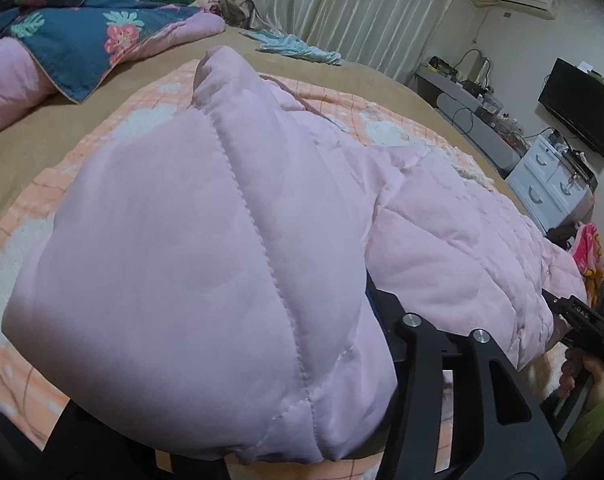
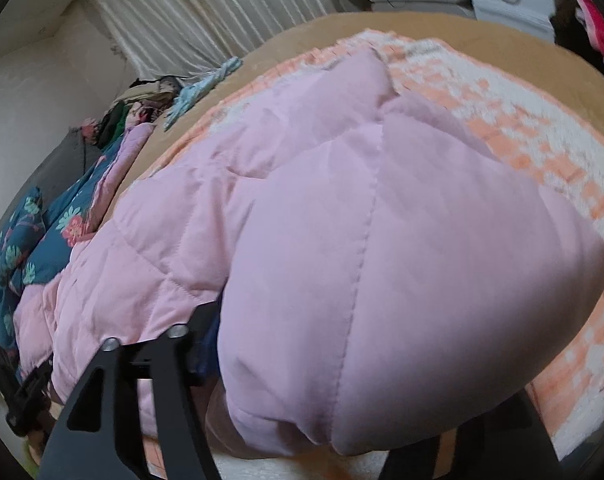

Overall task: Fold large clothes
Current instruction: 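Lift the folded jacket with both grippers and fold it over onto itself, then lay the folded jacket flat on the blanket and open both grippers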

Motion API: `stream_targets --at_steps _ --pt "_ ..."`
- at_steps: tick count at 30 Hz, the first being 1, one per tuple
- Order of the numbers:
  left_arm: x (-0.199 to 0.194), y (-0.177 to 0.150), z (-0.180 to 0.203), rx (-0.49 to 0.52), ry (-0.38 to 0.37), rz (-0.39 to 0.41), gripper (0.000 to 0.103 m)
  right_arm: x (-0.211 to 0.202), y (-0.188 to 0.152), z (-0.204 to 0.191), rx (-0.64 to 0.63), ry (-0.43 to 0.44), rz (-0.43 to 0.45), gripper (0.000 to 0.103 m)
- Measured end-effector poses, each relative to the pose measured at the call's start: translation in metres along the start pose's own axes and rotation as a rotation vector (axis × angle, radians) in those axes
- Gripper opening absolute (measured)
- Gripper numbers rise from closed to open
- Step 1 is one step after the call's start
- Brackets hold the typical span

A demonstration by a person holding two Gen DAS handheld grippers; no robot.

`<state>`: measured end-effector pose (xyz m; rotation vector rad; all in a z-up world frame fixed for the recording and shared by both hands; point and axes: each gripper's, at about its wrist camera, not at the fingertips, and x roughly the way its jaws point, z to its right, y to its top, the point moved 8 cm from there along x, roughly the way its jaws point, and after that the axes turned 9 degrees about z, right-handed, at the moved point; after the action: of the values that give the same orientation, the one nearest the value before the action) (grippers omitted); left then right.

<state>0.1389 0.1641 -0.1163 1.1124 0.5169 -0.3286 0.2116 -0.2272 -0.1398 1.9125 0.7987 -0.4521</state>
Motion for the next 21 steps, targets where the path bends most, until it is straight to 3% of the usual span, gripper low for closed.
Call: stream_targets --at_steps 5,10,15,21 --pt "-0.006 -0.005 -0.010 -0.027 0.001 -0.020 0.061 -0.002 -0.001 0.009 0.044 -0.020 -0.018 0.087" --pt "-0.020 -0.009 -0.016 -0.020 0.031 -0.040 0.084 -0.018 -0.005 0.015 0.045 -0.059 -0.014 0.094" --pt "-0.041 -0.011 -0.016 -0.001 0.062 -0.050 0.093 -0.045 -0.008 0.012 0.002 -0.088 0.015 0.098" --pt "-0.064 -0.006 -0.009 0.009 0.068 -0.038 0.094 -0.084 -0.005 -0.005 -0.126 -0.114 0.100 0.099"
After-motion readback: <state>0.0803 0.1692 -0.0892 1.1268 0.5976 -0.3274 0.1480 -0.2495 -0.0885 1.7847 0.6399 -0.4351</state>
